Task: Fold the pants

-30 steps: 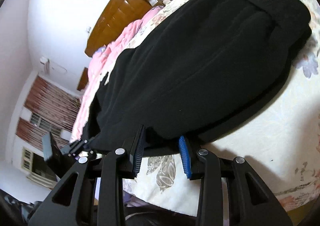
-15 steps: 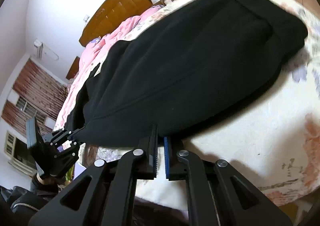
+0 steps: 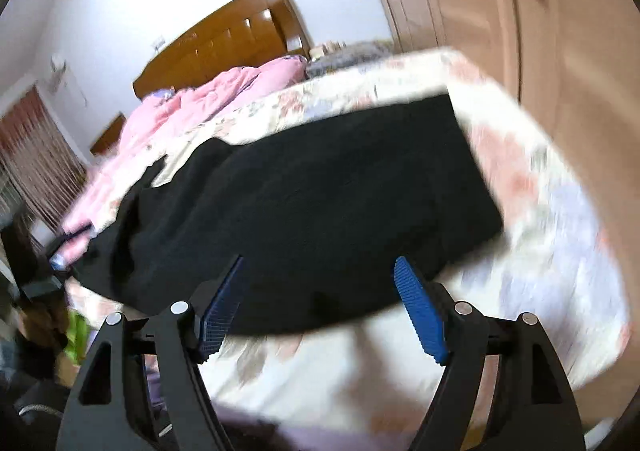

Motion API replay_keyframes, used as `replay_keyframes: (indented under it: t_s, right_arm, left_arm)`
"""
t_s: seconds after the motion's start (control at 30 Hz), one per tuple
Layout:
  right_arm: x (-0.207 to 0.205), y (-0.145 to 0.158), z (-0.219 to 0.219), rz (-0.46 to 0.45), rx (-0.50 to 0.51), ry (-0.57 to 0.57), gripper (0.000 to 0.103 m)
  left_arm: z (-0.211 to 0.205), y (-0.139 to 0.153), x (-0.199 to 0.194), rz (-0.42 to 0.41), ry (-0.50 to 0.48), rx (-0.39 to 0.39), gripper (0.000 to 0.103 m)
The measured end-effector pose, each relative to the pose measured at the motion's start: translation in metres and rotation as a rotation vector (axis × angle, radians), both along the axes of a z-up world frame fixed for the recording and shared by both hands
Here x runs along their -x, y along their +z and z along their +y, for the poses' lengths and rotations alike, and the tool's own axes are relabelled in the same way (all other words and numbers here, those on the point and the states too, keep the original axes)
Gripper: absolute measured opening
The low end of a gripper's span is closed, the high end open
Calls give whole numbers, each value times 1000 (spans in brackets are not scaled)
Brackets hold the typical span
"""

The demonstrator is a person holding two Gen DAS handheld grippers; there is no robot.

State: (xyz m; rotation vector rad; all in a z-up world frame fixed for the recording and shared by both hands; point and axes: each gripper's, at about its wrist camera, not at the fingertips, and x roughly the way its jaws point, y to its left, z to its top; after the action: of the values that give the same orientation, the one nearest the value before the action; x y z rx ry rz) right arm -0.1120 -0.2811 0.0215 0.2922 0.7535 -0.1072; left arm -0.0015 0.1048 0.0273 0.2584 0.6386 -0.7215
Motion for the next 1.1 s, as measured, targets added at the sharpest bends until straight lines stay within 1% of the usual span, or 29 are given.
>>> replay_keyframes:
  t_s: [0.03,0.1,0.13,0.17,0.2,0.27,0.3,0.37,0.4,0.43,0.57,0.63,0.73,0.87,0.93,0.97,1.0,1.07,1.1]
  right_arm:
    - [-14,3,2,8,68,14,80]
    - [-46,1,4,59,187,47,83]
    - [-61,0,5,81,237,58,83]
    - [-77,-2,8,96,269,78,83]
    - [-98,-5,8,126,295,104,84]
    - [-121,-9,6,155,347,119,87]
    - [-134,-17,1,186,377,133,87]
    - [-143,-37,-10,288,427,126,87]
    - [-142,-44,-20,297,442,123,90]
    - [-134,-44,-33,265,389,134,90]
    - [-117,-46,-57,258,328,167,90]
    - [-112,-47,-58,241,328,178,90]
    - [-114,-46,-54,248,326,179,90]
    - [-124,-44,-44,250,337,150,90]
    - [-125,-42,-41,272,346,122,89]
    - [-126,-37,-33,293,382,102,89]
    - [-127,-33,-26,299,417,85,90]
    - [-125,-20,-8,285,522,24,90]
    - [-122,-11,4,246,525,39,90]
  left_arm:
    - [-12,3,-13,14,-15,-4,101]
    - [-48,2,-47,17,-54,-21,101]
    - [-60,-2,-60,41,-61,-33,101]
    - [-73,-7,-77,79,-57,-44,101]
    - [-89,-16,-99,139,-52,-45,101]
    - [-106,-31,-125,212,-64,-40,101]
    - [-116,-43,-139,233,-52,-77,101]
    - [-123,-65,-157,223,27,-183,101]
    - [-118,-74,-165,229,43,-177,102]
    - [-112,-74,-167,222,47,-139,102]
    - [-103,-75,-163,186,53,-144,102]
    - [-102,-75,-164,177,60,-138,102]
    - [-103,-74,-166,171,60,-129,102]
    - [-110,-75,-169,159,61,-133,102]
    - [-108,-66,-164,101,104,-166,101]
    - [-104,-59,-161,69,119,-169,101]
    - [-94,-46,-159,32,128,-141,101]
    - [-74,-28,-166,35,146,-84,101]
    - [-58,-21,-180,57,181,-72,101]
